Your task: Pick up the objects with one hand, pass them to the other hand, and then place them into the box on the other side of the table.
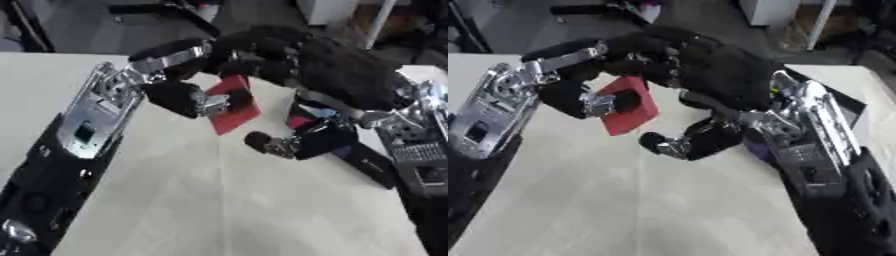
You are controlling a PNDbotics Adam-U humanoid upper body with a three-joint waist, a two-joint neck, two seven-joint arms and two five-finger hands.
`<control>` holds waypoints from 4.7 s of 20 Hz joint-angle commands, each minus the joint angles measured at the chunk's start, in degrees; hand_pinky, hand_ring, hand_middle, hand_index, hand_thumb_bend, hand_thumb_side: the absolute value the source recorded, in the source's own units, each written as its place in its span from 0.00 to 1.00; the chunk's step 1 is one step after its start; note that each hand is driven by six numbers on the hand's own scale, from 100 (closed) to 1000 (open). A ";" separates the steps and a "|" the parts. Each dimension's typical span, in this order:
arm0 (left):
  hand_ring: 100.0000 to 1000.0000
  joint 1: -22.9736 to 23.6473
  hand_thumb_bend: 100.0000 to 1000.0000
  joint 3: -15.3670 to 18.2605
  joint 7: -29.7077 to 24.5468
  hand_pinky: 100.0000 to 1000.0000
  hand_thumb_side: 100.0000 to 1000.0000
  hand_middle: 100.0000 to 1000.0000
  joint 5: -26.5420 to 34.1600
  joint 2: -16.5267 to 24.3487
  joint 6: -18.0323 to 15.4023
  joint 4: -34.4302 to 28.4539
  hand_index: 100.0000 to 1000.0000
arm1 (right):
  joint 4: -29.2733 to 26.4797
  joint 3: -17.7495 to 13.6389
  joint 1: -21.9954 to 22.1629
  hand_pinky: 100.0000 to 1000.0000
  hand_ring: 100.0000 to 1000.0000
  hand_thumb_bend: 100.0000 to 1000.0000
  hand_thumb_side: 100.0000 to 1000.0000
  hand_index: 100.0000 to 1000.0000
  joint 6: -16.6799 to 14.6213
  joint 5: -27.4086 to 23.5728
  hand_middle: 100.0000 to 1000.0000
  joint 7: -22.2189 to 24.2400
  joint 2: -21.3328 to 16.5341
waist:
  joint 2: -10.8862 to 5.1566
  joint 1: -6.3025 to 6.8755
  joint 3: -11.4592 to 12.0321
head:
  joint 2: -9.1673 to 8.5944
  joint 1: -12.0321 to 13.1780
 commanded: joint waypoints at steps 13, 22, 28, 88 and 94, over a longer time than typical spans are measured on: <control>0.41 -1.56 0.00 -0.40 0.06 0.64 0.48 0.30 -0.81 -0.03 -0.36 -1.80 0.45 | -0.51 -0.28 -1.16 1.00 0.99 0.17 0.00 0.84 0.45 3.98 1.00 0.21 -0.39 | -0.88 0.17 -0.09 | -0.11 -0.28; 0.40 -1.63 0.00 -0.56 -0.27 0.63 0.48 0.30 -0.83 -0.28 -0.11 -1.87 0.46 | -0.51 0.10 -1.12 1.00 0.96 0.16 0.00 0.69 1.68 5.99 0.96 -4.59 -0.38 | -0.91 0.20 -0.15 | -0.09 -0.38; 0.42 -1.67 0.00 -0.72 -0.87 0.65 0.49 0.31 -0.56 -0.47 0.20 -1.79 0.47 | -0.51 -0.09 -0.86 1.00 0.93 0.14 0.00 0.60 3.05 5.94 0.93 -7.61 -0.29 | -0.89 0.19 -0.17 | -0.17 -0.32; 0.66 -1.77 0.55 -0.76 -7.25 0.78 0.89 0.69 1.19 -0.96 -3.04 -1.03 0.77 | -0.51 -0.85 -0.65 1.00 0.88 0.01 0.00 0.34 7.58 1.60 0.86 -13.26 -0.55 | -0.93 0.30 -0.66 | -0.21 -0.31; 0.69 -1.69 0.59 -0.38 -6.88 0.79 0.95 0.73 1.74 -1.06 -2.79 -0.88 0.79 | -0.51 -0.90 -0.65 1.00 0.88 0.01 0.00 0.34 7.45 1.64 0.86 -13.18 -0.57 | -0.91 0.32 -0.74 | -0.21 -0.36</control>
